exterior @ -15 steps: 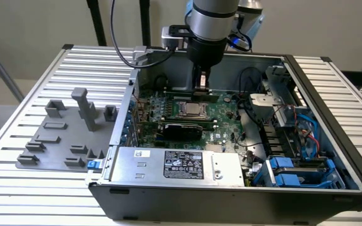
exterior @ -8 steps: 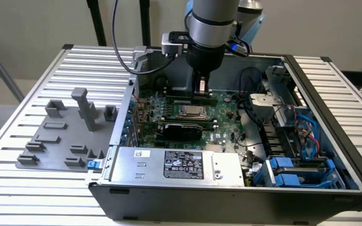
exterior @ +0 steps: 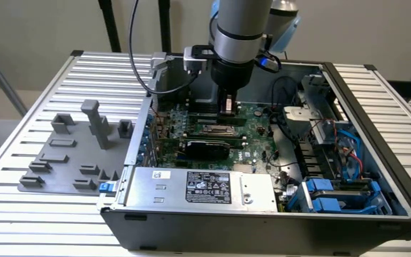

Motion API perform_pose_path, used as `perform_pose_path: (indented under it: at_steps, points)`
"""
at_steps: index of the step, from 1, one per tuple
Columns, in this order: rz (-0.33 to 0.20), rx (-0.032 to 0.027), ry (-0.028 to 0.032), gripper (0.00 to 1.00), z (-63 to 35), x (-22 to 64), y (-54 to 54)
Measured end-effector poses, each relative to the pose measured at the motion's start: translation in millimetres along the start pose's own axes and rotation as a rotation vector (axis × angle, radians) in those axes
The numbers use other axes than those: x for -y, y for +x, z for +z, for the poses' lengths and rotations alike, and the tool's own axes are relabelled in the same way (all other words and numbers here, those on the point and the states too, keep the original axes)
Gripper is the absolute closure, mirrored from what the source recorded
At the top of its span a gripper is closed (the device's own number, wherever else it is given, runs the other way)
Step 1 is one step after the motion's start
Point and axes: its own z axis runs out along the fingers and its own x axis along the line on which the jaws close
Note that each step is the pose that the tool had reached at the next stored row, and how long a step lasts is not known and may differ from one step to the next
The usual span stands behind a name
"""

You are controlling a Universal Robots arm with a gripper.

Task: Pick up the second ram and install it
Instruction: 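Insert the second ram into the second slot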

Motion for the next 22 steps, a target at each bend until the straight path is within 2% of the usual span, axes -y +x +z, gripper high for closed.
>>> perform_pose_path:
  at_steps: [12,15,22]
  points:
    - [-0.001,-0.0002,0.0,0.87,22.9,0.6,1.7]
    - [-0.001,-0.0019,0.0,0.87,28.1,0.7,2.1]
    - [-0.002,-0.0062,0.0001,0.87,30.3,0.7,2.2]
